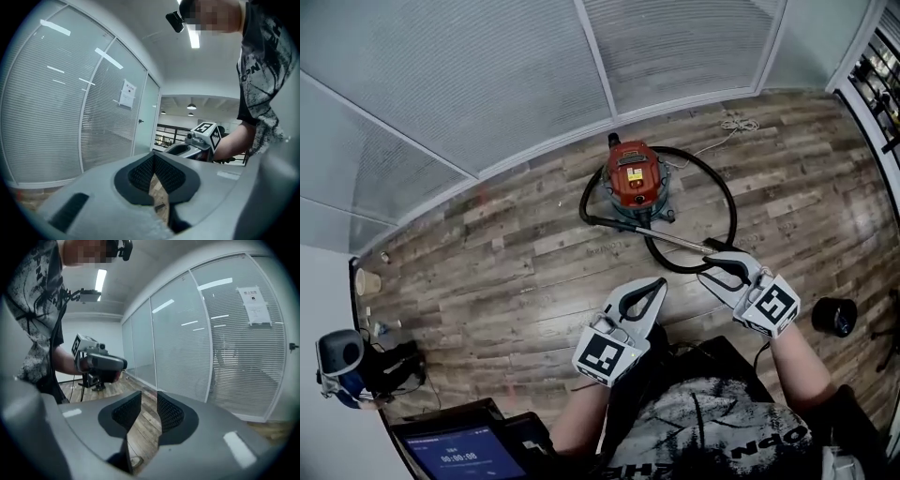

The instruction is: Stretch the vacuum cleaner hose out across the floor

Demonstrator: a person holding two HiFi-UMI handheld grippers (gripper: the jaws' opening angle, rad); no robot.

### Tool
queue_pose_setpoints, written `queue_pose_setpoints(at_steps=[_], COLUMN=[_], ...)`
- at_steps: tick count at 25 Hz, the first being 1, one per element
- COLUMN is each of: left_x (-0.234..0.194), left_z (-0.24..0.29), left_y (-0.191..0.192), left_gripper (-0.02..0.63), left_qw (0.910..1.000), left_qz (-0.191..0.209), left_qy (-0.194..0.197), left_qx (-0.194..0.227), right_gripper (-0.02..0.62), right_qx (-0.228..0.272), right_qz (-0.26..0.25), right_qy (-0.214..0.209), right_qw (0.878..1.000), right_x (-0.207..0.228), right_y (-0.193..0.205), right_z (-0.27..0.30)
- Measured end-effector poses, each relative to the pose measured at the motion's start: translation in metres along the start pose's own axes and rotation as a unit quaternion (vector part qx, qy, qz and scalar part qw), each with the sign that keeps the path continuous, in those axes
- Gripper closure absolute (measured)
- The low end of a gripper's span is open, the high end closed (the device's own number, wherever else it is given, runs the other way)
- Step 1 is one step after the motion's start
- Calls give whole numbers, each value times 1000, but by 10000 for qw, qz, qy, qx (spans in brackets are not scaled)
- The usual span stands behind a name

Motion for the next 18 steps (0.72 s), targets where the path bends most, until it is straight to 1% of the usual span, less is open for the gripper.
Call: queue_pose_setpoints(at_steps=[3, 5, 7, 10, 14, 16, 18], left_x=[-36, -54, -66, -78, -109, -123, -128], left_z=[5, 5, 4, 6, 32, 52, 66], left_y=[-2, 2, 8, 18, 35, 42, 53], left_gripper=[603, 603, 603, 603, 603, 603, 603], left_qw=[9997, 9994, 9992, 9991, 9966, 9958, 9950], left_qz=[183, 295, 294, 126, -140, -158, -104], left_qy=[157, 197, 189, 90, -144, -283, -348], left_qx=[82, -41, -187, -387, -804, -859, -925], right_gripper=[456, 430, 409, 393, 368, 362, 362], right_qx=[-500, -712, -917, -1263, -1902, -2148, -2339], right_qz=[-220, -180, -128, -63, -96, -160, -161], right_qy=[181, 284, 293, 183, -21, -233, -411], right_qw=[9983, 9969, 9953, 9918, 9817, 9763, 9713], right_x=[22, 35, 46, 61, 97, 115, 122], right_y=[20, 34, 53, 93, 154, 182, 212], right_z=[39, 62, 81, 104, 138, 156, 175])
Point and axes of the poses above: the fingertips, and each gripper's own axes: z forward along the fingers, x to its right, y out of its underside, the point moved 3 cm from there along -z, backward along the fingers, and after that the axes turned 5 degrees about y, right-handed, at the moved point
